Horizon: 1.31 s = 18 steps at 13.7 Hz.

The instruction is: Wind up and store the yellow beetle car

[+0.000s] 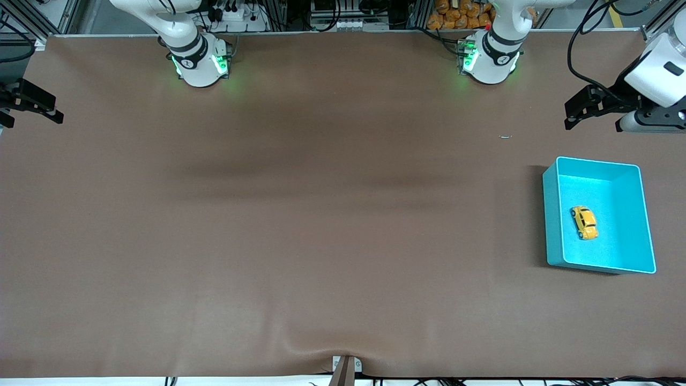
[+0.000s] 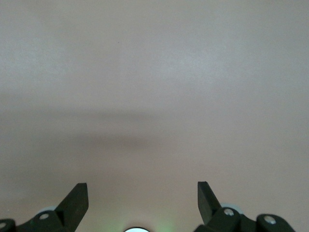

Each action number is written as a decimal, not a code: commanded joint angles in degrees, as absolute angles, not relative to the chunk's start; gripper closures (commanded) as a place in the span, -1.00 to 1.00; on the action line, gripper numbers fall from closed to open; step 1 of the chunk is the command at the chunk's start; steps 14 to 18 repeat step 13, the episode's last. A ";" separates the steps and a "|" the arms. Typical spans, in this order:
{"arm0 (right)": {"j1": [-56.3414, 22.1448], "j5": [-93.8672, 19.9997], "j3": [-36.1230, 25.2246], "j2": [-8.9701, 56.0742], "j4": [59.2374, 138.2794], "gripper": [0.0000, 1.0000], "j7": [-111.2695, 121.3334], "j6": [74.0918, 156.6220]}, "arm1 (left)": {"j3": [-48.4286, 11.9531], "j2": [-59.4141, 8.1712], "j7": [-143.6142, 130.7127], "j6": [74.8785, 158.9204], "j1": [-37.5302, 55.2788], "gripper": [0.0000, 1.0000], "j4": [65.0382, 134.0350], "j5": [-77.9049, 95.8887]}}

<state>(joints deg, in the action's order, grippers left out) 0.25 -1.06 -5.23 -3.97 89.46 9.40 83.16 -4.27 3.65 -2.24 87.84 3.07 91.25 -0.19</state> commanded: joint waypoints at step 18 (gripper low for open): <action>0.88 -0.70 -4.75 -4.04 89.38 -1.00 9.58 83.14 | -4.48 4.66 0.00 87.63 2.90 -1.00 91.58 -0.44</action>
